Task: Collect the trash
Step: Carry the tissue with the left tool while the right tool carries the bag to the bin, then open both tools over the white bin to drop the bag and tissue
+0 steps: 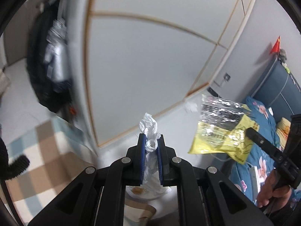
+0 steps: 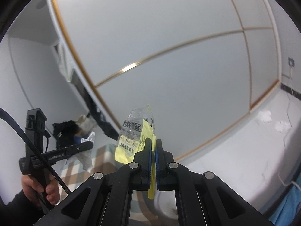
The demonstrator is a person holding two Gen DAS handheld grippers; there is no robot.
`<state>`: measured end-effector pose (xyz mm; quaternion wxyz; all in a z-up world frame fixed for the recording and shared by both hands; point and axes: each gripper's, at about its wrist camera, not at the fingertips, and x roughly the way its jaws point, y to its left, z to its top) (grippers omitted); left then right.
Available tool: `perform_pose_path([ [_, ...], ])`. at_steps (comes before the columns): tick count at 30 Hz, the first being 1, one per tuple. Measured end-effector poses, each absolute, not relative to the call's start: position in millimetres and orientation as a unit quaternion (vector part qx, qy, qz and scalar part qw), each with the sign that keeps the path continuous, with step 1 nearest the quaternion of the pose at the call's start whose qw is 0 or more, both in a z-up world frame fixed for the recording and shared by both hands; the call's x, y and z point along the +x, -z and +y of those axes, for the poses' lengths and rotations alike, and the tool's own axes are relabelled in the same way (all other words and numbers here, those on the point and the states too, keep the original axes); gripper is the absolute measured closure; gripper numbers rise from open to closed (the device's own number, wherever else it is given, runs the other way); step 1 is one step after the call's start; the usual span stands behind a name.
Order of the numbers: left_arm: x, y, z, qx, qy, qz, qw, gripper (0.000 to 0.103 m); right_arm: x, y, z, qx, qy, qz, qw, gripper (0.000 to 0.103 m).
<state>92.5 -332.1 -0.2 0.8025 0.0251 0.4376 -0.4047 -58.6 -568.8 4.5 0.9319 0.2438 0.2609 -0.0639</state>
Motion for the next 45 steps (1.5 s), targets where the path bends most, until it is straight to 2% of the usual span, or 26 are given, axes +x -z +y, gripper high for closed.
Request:
perform_pose_path([
  [14, 113, 109, -398, 0.043, 0.415, 0.552, 0.722, 0.096, -31, 134, -602, 0.29, 0.116, 0.403, 0.86, 0.1],
  [23, 113, 135, -411, 0.06, 0.402, 0.587, 0.7, 0.096, -12, 207, -600, 0.32, 0.107, 0.477, 0.812, 0.1],
  [34, 119, 160, -415, 0.056, 0.388, 0.617, 0.683, 0.096, 9, 257, -584, 0.305, 0.083, 0.541, 0.779, 0.096],
  [38, 120, 164, -418, 0.058, 0.387, 0.624, 0.677, 0.096, 10, 267, -583, 0.307, 0.08, 0.554, 0.77, 0.091],
  [42, 120, 168, -420, 0.059, 0.386, 0.629, 0.673, 0.096, 6, 267, -584, 0.307, 0.075, 0.553, 0.771, 0.075],
  [45, 119, 171, -423, 0.064, 0.385, 0.633, 0.669, 0.096, 3, 265, -587, 0.309, 0.079, 0.551, 0.771, 0.074],
])
